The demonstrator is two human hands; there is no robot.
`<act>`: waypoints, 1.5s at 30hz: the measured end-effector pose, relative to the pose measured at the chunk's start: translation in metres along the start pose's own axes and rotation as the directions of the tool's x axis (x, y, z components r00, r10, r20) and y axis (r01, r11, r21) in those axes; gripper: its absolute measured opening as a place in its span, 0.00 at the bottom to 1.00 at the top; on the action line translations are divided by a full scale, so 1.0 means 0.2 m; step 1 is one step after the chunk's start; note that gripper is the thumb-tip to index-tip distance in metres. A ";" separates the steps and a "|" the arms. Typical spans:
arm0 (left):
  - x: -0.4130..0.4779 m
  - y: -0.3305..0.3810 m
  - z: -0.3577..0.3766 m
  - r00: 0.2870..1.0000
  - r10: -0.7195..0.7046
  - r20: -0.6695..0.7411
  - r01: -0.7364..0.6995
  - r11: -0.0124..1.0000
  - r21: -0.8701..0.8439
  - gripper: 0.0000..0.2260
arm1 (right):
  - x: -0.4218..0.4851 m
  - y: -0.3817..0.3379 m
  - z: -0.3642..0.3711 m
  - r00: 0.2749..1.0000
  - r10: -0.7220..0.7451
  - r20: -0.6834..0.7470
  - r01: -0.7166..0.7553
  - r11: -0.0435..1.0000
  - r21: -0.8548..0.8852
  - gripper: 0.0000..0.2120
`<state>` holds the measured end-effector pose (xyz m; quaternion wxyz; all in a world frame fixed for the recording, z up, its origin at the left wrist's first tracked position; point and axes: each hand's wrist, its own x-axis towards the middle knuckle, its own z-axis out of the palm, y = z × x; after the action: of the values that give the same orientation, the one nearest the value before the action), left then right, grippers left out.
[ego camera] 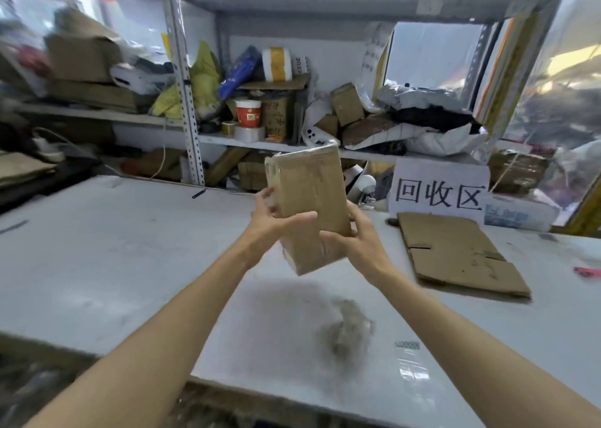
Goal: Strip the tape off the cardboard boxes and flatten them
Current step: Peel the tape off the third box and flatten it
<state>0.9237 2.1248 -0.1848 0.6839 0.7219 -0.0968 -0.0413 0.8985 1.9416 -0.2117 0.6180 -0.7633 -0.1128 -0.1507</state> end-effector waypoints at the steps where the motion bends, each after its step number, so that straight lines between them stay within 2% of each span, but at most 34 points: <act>1: -0.05 0.05 -0.03 0.999 0.045 -0.018 -0.046 0.997 -0.063 0.54 | -0.07 -0.05 0.03 0.999 -0.038 0.022 0.037 0.999 0.014 0.32; 3: -0.16 0.13 -0.10 0.994 0.090 -0.055 -0.097 0.985 -0.146 0.52 | -0.21 -0.12 0.09 0.996 -0.075 0.046 0.073 0.996 0.044 0.35; 5: -0.27 0.15 -0.16 0.993 0.095 -0.077 -0.106 0.982 -0.156 0.52 | -0.32 -0.15 0.14 0.995 -0.076 0.071 0.070 0.994 0.082 0.35; 9: -0.45 0.04 -0.25 0.994 0.061 -0.094 -0.073 0.989 -0.128 0.64 | -0.49 -0.14 0.23 0.994 0.005 0.111 -0.018 0.993 0.118 0.33; 14: -0.61 -0.05 -0.32 0.997 0.066 -0.045 -0.061 0.992 0.108 0.67 | -0.61 -0.10 0.29 0.976 0.048 0.214 -0.033 0.997 -0.072 0.32; 17: -0.68 -0.12 -0.31 0.991 0.125 -0.049 -0.100 0.931 0.350 0.66 | -0.62 -0.16 0.29 0.987 0.071 0.143 -0.069 0.997 -0.016 0.44; 19: -0.69 -0.15 -0.29 0.979 0.190 -0.068 -0.143 0.889 0.435 0.64 | -0.60 -0.22 0.27 0.996 -0.013 0.091 0.017 0.999 -0.037 0.47; 21: -0.67 -0.16 -0.27 0.975 0.212 -0.071 -0.162 0.886 0.435 0.64 | -0.57 -0.26 0.24 0.987 -0.100 0.128 0.118 0.983 -0.141 0.39; 23: -0.64 -0.16 -0.27 0.976 0.213 -0.040 -0.173 0.878 0.446 0.65 | -0.56 -0.28 0.22 0.980 -0.124 0.158 0.155 0.967 -0.202 0.27; 24: -0.63 -0.15 -0.26 0.977 0.212 -0.021 -0.180 0.874 0.452 0.65 | -0.56 -0.28 0.22 0.981 -0.129 0.147 0.158 0.965 -0.209 0.24; 28: -0.56 -0.11 -0.25 0.970 0.242 0.031 -0.226 0.843 0.488 0.68 | -0.56 -0.26 0.19 0.974 -0.220 0.059 0.227 0.919 -0.321 0.23; 32: -0.53 -0.11 -0.24 0.950 0.306 0.069 -0.291 0.778 0.557 0.68 | -0.57 -0.23 0.19 0.940 -0.340 0.027 0.311 0.822 -0.477 0.21; 34: -0.53 -0.12 -0.24 0.945 0.315 0.086 -0.304 0.756 0.579 0.67 | -0.57 -0.24 0.19 0.938 -0.344 0.031 0.320 0.831 -0.456 0.20; 37: -0.52 -0.13 -0.24 0.948 0.311 0.070 -0.289 0.747 0.598 0.67 | -0.57 -0.26 0.21 0.953 -0.297 0.052 0.297 0.896 -0.330 0.17; 42: -0.53 -0.13 -0.23 0.945 0.319 0.071 -0.292 0.723 0.626 0.65 | -0.59 -0.29 0.28 0.940 -0.341 0.022 0.335 0.906 -0.259 0.11; 45: -0.54 -0.13 -0.22 0.941 0.327 0.086 -0.304 0.708 0.637 0.65 | -0.56 -0.33 0.26 0.973 -0.221 0.058 0.228 0.964 -0.140 0.07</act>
<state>0.8286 2.1905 -0.2156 0.3939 0.8849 -0.2153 0.1240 0.7748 2.0089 -0.2034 0.5371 -0.7916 -0.2001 -0.2118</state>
